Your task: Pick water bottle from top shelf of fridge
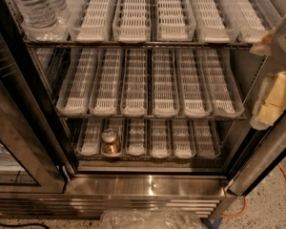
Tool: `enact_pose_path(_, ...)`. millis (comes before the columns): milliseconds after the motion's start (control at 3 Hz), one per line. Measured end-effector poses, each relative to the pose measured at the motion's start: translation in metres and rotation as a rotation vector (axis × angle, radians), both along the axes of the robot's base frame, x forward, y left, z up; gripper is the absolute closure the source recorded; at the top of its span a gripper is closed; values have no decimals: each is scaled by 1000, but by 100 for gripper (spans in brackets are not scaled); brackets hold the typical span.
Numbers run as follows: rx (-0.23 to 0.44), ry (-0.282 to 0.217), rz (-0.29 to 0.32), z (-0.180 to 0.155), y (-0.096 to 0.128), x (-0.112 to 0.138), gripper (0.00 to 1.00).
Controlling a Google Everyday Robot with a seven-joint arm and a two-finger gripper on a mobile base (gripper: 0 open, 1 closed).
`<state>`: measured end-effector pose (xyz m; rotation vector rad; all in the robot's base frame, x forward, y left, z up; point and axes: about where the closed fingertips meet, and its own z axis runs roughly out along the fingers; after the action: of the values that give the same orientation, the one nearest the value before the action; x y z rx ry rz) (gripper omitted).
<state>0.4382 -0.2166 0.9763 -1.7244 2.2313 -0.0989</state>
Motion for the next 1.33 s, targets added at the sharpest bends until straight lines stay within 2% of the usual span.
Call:
enact_pose_path(333, 0, 0, 0, 0, 0, 0, 0)
enact_pose_path(667, 84, -17, 16, 7, 13, 2, 0)
enact_pose_path(1000, 249, -48, 3, 24, 29, 4, 0)
enact_pose_path(1333, 442, -96, -17, 37, 43, -4, 0)
